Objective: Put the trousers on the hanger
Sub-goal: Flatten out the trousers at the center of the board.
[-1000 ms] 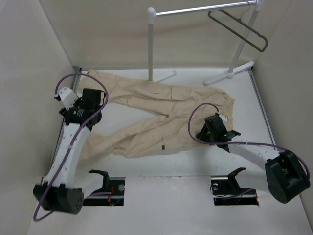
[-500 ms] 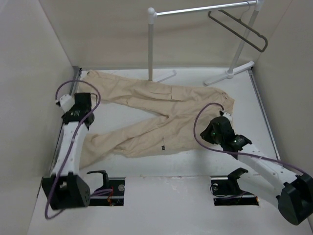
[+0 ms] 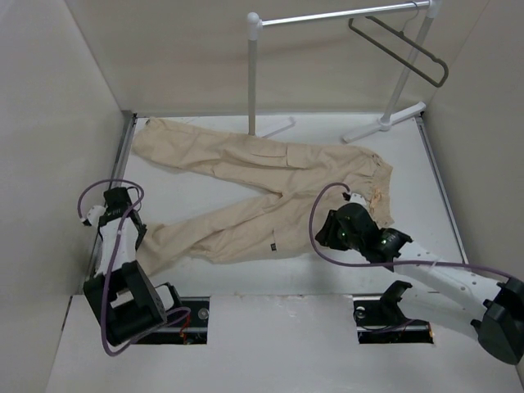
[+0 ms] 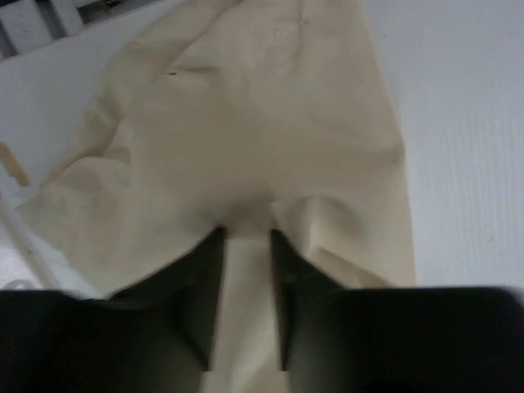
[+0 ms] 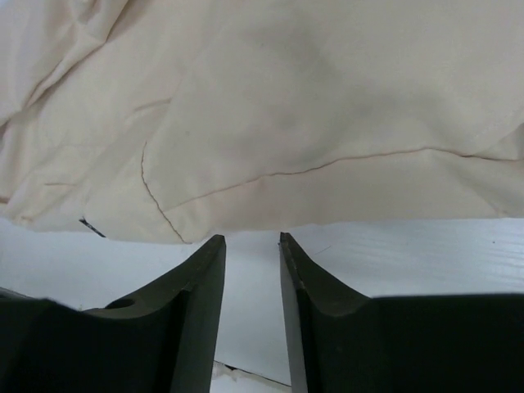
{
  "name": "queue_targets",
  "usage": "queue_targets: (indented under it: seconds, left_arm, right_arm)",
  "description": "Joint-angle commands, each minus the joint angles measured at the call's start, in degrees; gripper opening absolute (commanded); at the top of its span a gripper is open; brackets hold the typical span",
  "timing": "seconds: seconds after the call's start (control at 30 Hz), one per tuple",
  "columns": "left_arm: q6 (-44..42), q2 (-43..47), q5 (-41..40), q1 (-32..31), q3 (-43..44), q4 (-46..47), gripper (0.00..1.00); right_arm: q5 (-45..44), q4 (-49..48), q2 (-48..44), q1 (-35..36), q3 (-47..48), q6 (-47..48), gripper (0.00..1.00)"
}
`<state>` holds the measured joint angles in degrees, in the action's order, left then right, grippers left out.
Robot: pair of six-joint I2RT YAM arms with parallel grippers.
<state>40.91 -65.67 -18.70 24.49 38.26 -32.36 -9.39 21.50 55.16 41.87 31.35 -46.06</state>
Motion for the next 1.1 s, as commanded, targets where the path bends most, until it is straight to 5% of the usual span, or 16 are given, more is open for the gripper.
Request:
queue_targets:
  seconds: [0.0, 0.13, 0.27, 0.4, 0.53, 0.77, 1.07]
  left_arm:
    - [-1.8, -4.3, 1.3, 0.5, 2.0, 7.3, 0.17]
    - [-3.4, -9.8, 0.0, 0.1, 10.5, 8.5, 0.05]
    - [-4.3, -15.5, -6.6, -2.4, 21.0, 7.3, 0.06]
    - [-4.6, -16.7, -3.4, -9.0, 25.2, 5.7, 0.14]
    - [-1.8, -3.8, -5.5, -20.8, 14.9, 5.1, 0.37]
    - [7.7, 12.3, -0.8, -32.7, 1.5, -3.8, 0.46]
    - [2.3, 10.5, 1.6, -49.4, 3.8, -4.8, 0.64]
  right_arm:
    - [-2.4, 0.6, -2.1, -0.2, 0.0, -1.4, 0.44]
    - [-5.5, 3.2, -5.9, -7.1, -1.3, -2.4, 0.51]
    - [-6.7, 6.1, -10.8, -16.1, -1.0, -1.8, 0.57]
    - [-8.9, 9.7, -12.9, -25.8, -1.0, -1.5, 0.60]
    - [-10.9, 12.5, -10.4, -35.3, -0.5, -2.9, 0.61]
    - [-11.5, 6.5, -1.6, -43.1, -2.3, -4.1, 0.58]
    - [-5.5, -11.6, 11.2, -44.2, -3.8, -3.9, 0.50]
